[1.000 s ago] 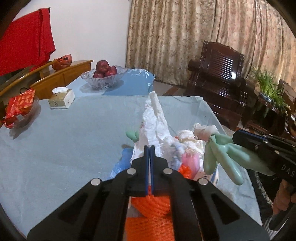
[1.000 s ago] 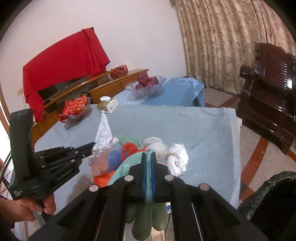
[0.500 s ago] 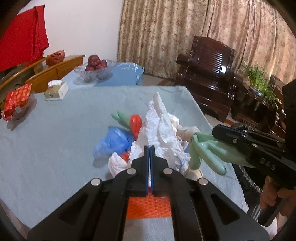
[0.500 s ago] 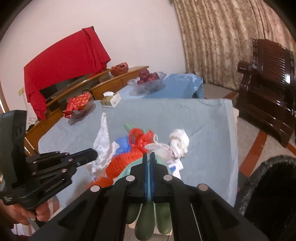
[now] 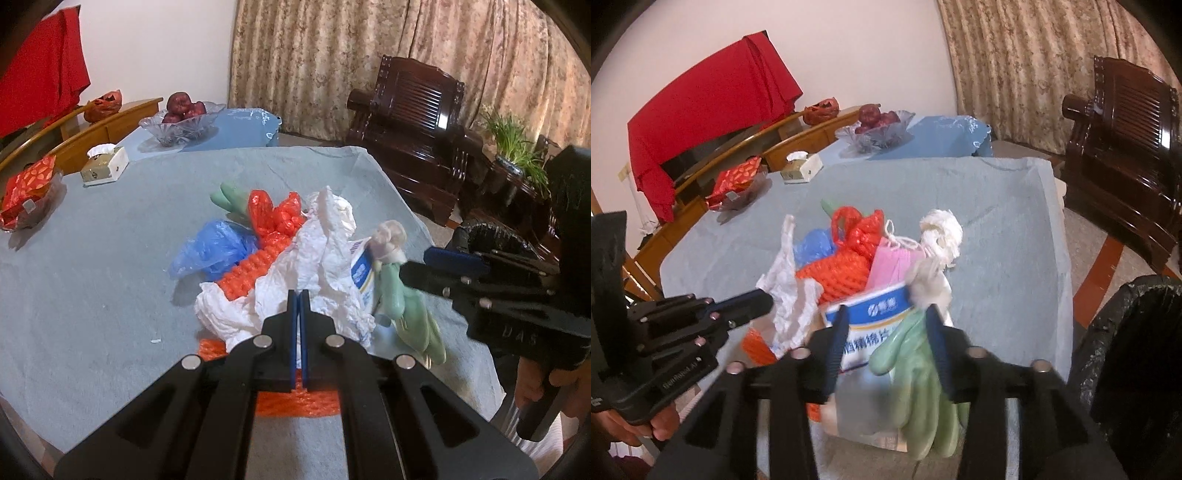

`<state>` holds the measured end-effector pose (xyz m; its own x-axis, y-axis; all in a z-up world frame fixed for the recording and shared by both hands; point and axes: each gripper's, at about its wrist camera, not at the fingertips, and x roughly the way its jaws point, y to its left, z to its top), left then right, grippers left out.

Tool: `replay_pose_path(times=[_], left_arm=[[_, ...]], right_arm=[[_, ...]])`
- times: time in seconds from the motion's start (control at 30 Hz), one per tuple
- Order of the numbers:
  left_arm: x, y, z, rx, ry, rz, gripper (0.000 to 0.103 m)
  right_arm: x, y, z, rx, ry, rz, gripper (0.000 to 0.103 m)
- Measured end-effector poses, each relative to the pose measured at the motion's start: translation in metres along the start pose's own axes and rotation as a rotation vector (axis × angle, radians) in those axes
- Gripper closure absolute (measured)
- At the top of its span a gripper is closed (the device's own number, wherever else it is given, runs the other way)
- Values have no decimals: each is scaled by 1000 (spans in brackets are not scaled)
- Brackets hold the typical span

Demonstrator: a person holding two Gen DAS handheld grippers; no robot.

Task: Collect trash
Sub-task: 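Close the left tool on the white tissue while the right tool grips the green glove, then carry tissue and glove over the bin and open both tools to drop them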

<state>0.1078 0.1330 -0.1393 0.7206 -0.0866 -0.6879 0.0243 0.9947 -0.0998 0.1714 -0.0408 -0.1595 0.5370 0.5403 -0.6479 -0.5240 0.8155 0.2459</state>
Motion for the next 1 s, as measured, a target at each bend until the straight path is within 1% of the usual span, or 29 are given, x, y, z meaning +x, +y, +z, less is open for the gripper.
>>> replay_pose_path(times=[0.07, 0.2, 0.37, 0.43, 0.5, 0.57, 0.6, 0.7, 0.77, 0.9, 1.0], left_arm=[[1, 3, 0, -9, 2, 3, 102], [1, 5, 0, -11, -2, 9, 102], [1, 6, -1, -13, -1, 7, 102], [1, 5, 0, -10, 0, 6, 102], [1, 4, -1, -6, 1, 7, 102], [1, 3, 0, -6, -1, 7, 102], [1, 3, 0, -6, -2, 7, 102], [-3, -1, 4, 1, -19, 6, 102], [-7, -4, 8, 1, -32, 2, 102], [-16, -14, 19, 8, -61, -19, 102], [-24, -27, 28, 22, -89, -41, 102]], right_arm=[[4, -1, -4, 3, 16, -5, 56], [9, -5, -12, -3, 37, -41, 46], [20, -12, -17, 14, 74, -62, 46], [26, -17, -20, 36, 99, -45, 54], [29, -19, -22, 47, 112, -27, 74], [27, -17, -21, 25, 109, -27, 85], [25, -15, -20, 16, 102, -33, 88], [14, -13, -16, 1, 63, -39, 91], [1, -13, -11, 6, 19, -33, 92], [-24, -11, 3, -8, -42, -38, 92], [-45, -11, 10, -6, -86, -48, 92]])
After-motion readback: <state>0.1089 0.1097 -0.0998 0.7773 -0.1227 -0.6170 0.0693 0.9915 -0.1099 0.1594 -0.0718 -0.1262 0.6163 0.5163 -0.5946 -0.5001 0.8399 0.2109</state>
